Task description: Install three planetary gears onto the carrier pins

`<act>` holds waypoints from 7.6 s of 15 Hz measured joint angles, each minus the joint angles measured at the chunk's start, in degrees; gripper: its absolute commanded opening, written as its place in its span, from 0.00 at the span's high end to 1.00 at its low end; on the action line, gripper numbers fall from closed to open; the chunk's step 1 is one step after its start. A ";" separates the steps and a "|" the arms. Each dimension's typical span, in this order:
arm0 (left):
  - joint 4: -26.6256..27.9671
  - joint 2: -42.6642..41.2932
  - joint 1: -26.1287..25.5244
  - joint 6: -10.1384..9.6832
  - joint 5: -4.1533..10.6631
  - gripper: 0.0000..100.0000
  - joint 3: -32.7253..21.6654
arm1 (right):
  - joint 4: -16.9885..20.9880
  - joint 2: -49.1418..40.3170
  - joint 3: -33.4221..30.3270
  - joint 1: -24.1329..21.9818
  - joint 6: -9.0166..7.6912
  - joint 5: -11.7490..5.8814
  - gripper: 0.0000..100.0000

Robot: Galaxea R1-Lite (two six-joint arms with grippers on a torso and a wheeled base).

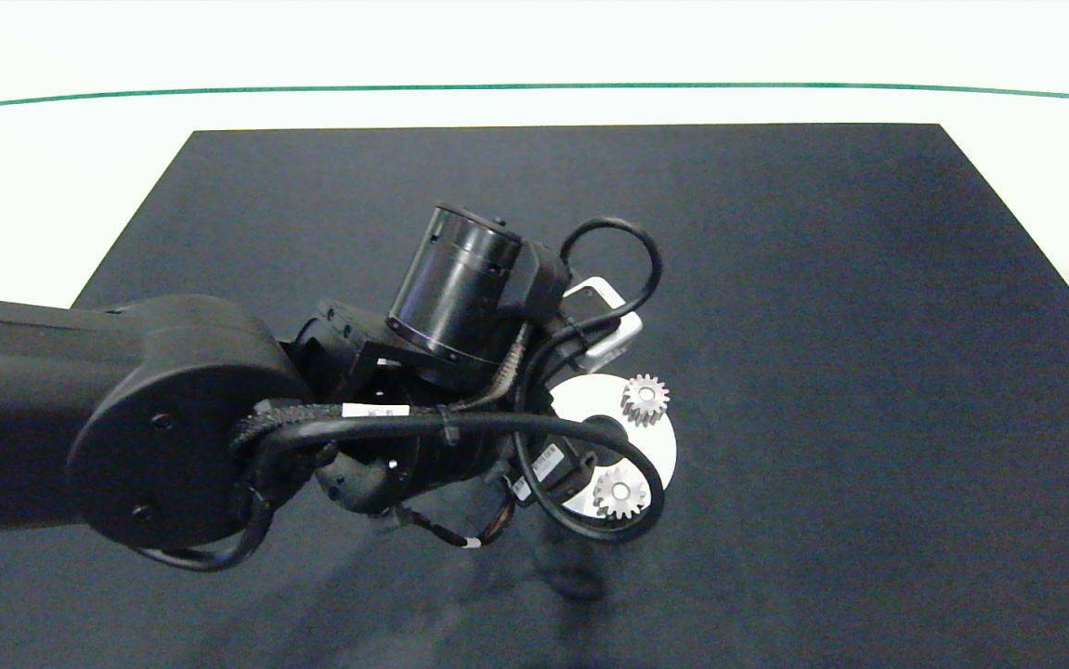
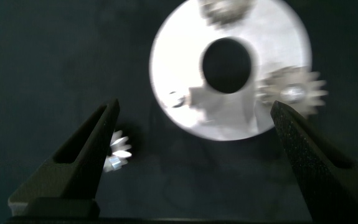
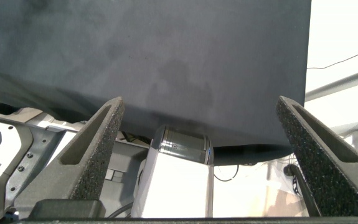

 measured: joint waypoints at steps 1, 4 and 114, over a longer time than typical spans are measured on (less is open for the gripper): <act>0.02 -0.67 1.11 0.33 -0.15 0.00 0.62 | -0.02 0.00 -0.02 -0.02 0.00 -0.02 0.00; -0.06 -2.45 6.55 1.55 -2.95 0.00 2.97 | -0.10 0.00 -0.05 -0.06 0.00 0.00 0.00; -3.36 0.39 17.57 -2.16 -9.76 0.10 4.55 | -0.99 0.33 -1.07 -0.50 -0.59 0.02 0.00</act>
